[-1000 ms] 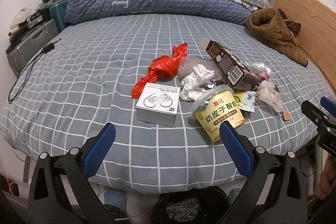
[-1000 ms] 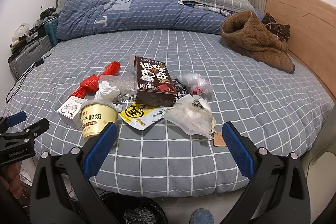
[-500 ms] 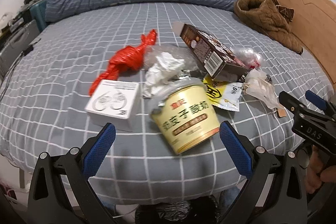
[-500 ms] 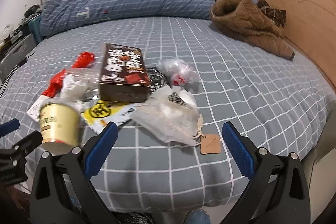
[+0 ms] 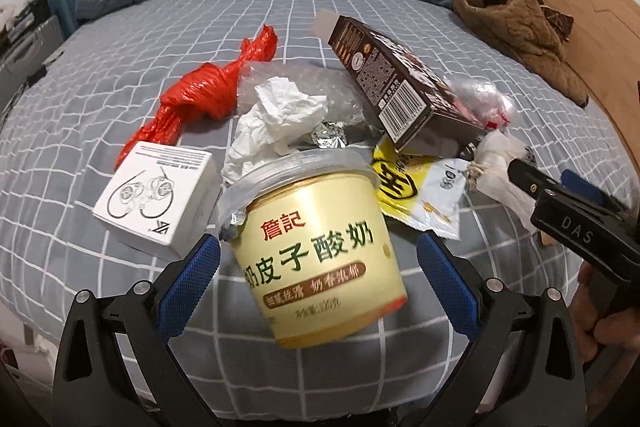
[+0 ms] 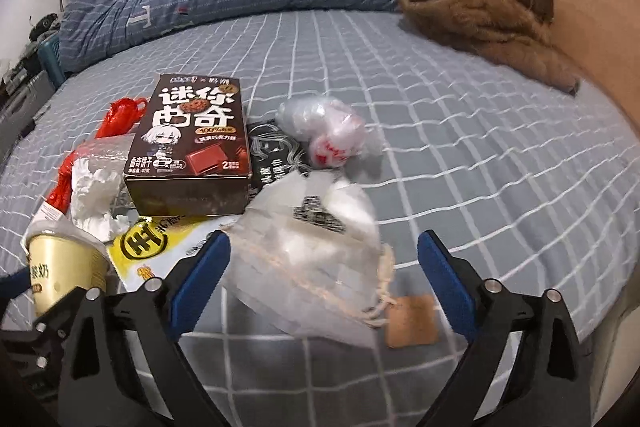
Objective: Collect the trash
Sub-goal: 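Grasp the yellow yogurt cup with the left tool while the right tool grasps the white bag, then lift the yogurt cup and white bag and carry both toward the trash bin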
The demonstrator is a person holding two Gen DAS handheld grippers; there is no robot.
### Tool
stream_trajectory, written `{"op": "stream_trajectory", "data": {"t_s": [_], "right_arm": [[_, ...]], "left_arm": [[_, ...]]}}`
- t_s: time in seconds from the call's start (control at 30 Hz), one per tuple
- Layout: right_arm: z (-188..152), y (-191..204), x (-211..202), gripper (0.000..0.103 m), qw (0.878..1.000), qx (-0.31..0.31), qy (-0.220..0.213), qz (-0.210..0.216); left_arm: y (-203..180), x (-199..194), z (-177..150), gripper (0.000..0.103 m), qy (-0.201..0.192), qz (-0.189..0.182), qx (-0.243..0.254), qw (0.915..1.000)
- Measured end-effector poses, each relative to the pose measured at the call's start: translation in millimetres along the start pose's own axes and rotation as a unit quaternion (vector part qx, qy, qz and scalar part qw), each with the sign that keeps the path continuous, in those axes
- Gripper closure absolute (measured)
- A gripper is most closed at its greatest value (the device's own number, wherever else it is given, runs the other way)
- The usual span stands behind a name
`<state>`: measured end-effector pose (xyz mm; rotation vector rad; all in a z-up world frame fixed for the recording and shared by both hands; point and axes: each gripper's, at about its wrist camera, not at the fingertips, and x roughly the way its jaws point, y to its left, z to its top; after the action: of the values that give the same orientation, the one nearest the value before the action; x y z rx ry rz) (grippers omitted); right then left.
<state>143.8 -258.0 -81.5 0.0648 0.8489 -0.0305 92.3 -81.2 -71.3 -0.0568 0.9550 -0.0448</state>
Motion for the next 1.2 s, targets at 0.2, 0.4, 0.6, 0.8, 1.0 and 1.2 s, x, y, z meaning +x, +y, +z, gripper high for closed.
{"op": "stream_trajectory", "data": {"t_s": [0.2, 0.4, 0.6, 0.8, 1.0, 1.2], "right_arm": [[-3.4, -1.1, 22.5, 0.022, 1.000, 0.002, 0.026, 0.012], [-5.3, -5.6, 31.1, 0.040, 0.999, 0.006, 0.041, 0.015], [-5.7, -7.6, 32.6, 0.055, 0.999, 0.008, 0.045, 0.027], [-3.7, -3.0, 24.0, 0.056, 0.999, -0.004, 0.035, 0.015], [0.7, -2.4, 6.7, 0.056, 1.000, -0.007, 0.022, 0.009], [3.1, 2.1, -11.5, 0.056, 1.000, -0.015, 0.009, 0.005]], "left_arm": [[-3.1, 16.8, 1.7, 0.014, 0.009, 0.010, -0.005, 0.9999], [-5.7, 37.8, -3.8, 0.031, 0.041, -0.006, -0.005, 0.9991], [-4.8, 37.4, -2.8, 0.033, 0.030, -0.016, -0.001, 0.9994], [-2.1, 30.6, -3.8, 0.033, 0.019, -0.015, 0.002, 0.9997], [3.2, 21.5, -3.0, 0.033, 0.009, -0.012, 0.002, 0.9999], [9.1, 8.8, -2.7, 0.033, -0.002, -0.008, 0.007, 0.9999]]}}
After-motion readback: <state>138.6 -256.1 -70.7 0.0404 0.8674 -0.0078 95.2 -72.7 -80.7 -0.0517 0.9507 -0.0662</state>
